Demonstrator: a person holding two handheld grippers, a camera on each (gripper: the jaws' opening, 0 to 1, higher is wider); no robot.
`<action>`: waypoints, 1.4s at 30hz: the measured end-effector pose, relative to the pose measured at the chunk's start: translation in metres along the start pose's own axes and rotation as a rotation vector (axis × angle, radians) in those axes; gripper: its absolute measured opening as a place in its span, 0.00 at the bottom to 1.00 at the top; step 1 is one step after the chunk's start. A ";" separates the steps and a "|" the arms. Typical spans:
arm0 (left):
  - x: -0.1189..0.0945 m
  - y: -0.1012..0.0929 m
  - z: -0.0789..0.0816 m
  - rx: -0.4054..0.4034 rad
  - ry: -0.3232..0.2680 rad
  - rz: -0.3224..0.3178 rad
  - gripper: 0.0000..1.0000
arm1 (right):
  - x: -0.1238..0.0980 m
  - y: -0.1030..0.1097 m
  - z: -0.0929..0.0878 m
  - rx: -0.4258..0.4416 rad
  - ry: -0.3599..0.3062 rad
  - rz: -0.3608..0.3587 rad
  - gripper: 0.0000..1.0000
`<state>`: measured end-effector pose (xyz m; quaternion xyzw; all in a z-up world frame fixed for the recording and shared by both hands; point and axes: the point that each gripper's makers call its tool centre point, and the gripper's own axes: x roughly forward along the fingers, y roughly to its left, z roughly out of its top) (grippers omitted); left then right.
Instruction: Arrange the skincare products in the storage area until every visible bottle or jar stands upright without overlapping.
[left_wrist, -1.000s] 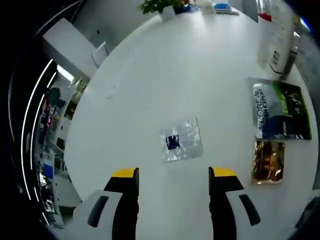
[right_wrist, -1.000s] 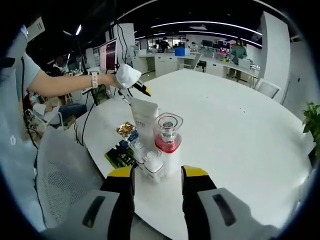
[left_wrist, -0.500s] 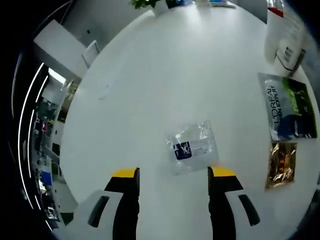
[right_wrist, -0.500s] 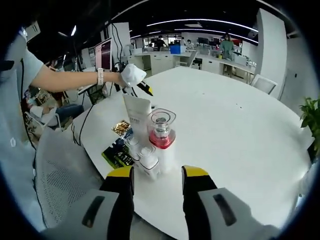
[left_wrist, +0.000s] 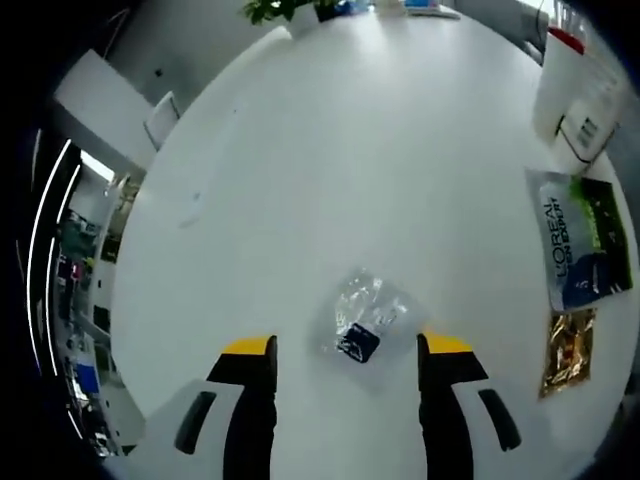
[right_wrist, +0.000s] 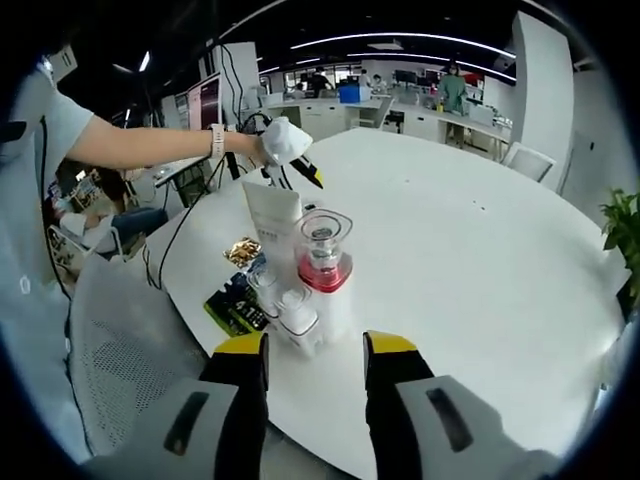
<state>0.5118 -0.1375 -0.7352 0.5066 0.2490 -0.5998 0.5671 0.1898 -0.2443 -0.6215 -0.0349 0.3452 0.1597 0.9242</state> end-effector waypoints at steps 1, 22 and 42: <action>0.000 0.001 0.001 0.003 -0.004 -0.004 0.56 | 0.000 0.000 0.000 0.003 0.000 0.000 0.39; 0.015 -0.010 0.004 -0.132 -0.014 -0.214 0.43 | 0.003 -0.001 -0.005 0.026 0.008 0.003 0.39; 0.017 -0.013 0.000 -0.195 0.031 -0.210 0.37 | 0.001 0.001 -0.002 0.024 0.001 0.000 0.40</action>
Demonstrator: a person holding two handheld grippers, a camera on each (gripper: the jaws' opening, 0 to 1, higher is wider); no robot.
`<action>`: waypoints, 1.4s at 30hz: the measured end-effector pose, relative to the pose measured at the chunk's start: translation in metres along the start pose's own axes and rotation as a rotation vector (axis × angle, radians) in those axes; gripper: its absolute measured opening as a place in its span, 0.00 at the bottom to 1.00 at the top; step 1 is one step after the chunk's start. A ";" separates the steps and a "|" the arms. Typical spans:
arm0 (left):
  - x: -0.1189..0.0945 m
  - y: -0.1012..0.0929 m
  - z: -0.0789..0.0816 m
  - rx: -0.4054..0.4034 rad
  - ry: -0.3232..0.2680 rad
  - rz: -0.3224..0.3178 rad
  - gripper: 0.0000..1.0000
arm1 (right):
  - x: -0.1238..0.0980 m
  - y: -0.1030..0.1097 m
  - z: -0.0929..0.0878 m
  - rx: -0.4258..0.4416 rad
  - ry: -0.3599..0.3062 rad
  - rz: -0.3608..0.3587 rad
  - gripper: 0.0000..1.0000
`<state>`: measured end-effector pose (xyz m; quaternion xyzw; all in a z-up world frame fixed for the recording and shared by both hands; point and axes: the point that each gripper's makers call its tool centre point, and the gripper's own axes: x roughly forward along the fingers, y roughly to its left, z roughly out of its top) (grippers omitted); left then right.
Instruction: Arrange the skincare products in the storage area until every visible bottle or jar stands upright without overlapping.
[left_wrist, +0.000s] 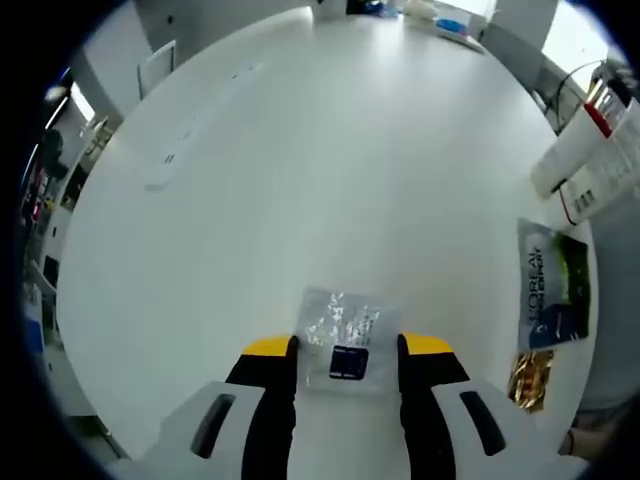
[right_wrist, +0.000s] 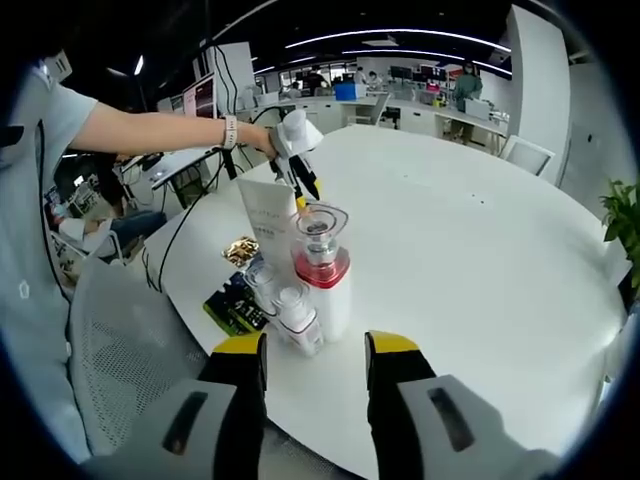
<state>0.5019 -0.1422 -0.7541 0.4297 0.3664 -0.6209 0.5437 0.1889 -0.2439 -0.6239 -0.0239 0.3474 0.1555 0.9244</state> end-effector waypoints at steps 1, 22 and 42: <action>0.000 -0.002 -0.001 -0.012 0.001 -0.002 0.37 | 0.000 0.001 0.001 0.003 -0.005 0.002 0.41; -0.027 -0.054 -0.014 0.032 0.017 -0.004 0.37 | -0.005 0.011 0.011 -0.025 -0.034 0.017 0.43; -0.062 -0.114 -0.019 0.039 0.018 0.017 0.37 | -0.017 0.018 0.017 -0.053 -0.072 0.016 0.43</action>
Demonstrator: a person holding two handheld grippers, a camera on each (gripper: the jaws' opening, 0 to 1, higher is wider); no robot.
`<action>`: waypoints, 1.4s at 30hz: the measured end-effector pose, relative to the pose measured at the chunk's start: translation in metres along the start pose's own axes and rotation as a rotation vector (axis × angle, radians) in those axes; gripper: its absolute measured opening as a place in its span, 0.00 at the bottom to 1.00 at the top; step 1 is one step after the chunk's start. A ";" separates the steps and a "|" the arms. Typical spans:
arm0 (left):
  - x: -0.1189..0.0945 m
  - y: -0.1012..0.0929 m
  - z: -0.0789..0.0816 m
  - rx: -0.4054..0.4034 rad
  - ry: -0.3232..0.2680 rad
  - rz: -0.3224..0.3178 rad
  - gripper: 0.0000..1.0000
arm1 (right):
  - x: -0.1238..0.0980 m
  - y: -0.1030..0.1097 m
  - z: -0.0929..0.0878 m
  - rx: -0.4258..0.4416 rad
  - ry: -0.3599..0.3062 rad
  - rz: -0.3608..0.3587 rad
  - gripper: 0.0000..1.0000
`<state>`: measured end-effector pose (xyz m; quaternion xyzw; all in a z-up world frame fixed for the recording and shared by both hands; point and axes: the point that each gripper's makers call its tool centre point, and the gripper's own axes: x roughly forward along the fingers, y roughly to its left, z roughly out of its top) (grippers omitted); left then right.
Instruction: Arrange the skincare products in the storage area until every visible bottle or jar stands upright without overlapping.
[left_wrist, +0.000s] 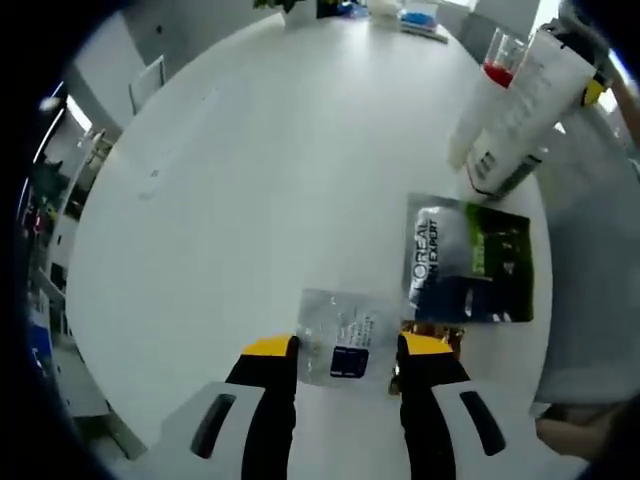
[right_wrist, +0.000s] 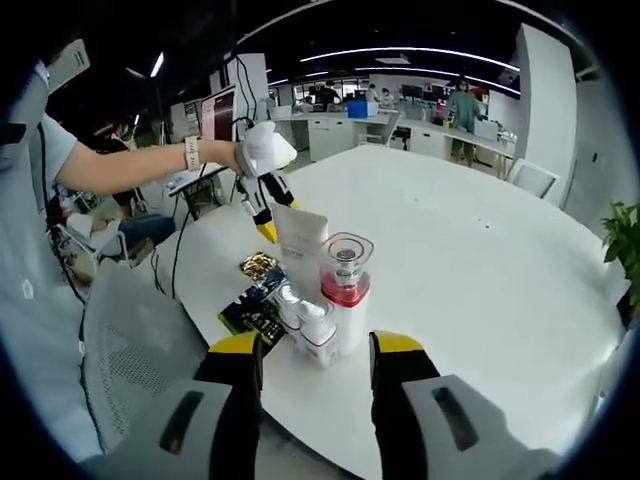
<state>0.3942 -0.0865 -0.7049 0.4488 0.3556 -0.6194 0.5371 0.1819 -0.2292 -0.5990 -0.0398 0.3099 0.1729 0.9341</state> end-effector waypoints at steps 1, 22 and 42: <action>-0.001 -0.005 -0.001 0.003 0.003 0.001 0.37 | -0.001 0.001 0.000 0.002 -0.004 0.002 0.43; -0.009 -0.061 -0.015 0.018 0.020 0.006 0.37 | -0.003 0.009 0.007 -0.027 -0.031 0.008 0.44; -0.001 -0.104 -0.039 0.001 0.039 -0.034 0.37 | -0.004 0.013 0.011 -0.049 -0.040 0.023 0.44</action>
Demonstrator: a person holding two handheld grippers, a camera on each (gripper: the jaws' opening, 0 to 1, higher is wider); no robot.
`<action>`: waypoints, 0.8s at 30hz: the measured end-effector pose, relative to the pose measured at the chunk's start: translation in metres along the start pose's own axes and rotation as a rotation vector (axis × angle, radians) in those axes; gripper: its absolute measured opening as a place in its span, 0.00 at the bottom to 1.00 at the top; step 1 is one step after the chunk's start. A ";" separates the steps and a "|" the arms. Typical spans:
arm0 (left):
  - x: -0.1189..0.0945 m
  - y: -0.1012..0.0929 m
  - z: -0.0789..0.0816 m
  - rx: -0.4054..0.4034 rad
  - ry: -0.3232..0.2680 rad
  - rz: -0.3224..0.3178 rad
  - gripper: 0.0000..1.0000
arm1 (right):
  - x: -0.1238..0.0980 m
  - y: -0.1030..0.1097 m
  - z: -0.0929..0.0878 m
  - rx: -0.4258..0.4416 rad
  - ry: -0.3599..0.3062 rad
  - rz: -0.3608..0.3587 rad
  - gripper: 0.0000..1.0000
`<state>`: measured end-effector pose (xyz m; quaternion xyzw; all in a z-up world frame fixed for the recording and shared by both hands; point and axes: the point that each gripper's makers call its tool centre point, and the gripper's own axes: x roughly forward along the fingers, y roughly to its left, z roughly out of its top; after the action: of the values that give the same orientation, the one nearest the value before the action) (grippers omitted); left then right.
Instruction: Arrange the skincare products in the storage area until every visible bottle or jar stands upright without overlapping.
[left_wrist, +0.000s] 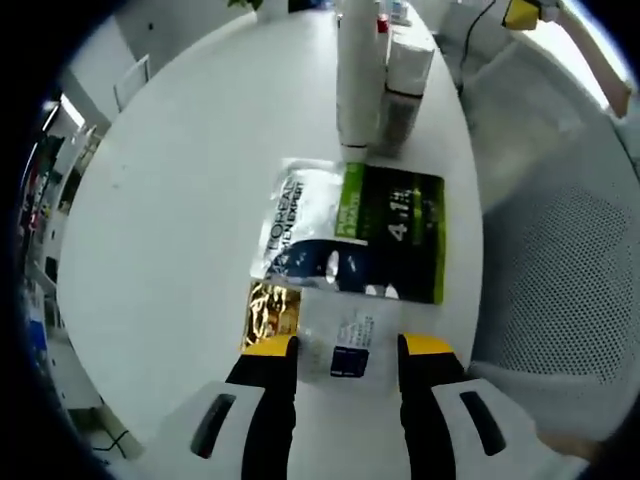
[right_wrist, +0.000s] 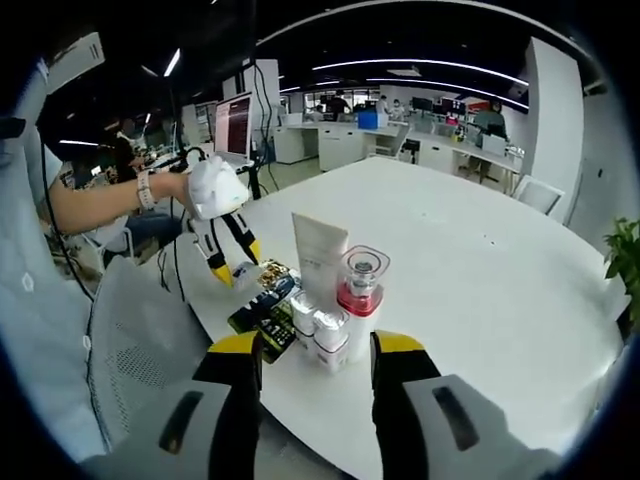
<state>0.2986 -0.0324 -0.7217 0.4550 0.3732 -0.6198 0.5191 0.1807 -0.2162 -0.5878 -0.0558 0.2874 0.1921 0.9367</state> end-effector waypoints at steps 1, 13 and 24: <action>0.001 -0.003 -0.001 0.003 0.002 -0.002 0.37 | 0.000 0.000 0.000 -0.001 0.000 0.000 0.44; 0.013 -0.017 -0.006 -0.016 0.026 -0.016 0.37 | 0.000 0.003 0.001 -0.009 -0.004 0.010 0.44; 0.023 -0.025 -0.014 -0.003 0.056 -0.033 0.37 | 0.001 0.005 -0.002 -0.006 -0.001 0.013 0.44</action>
<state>0.2749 -0.0220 -0.7479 0.4652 0.3959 -0.6147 0.4990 0.1785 -0.2114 -0.5897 -0.0567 0.2865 0.1991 0.9355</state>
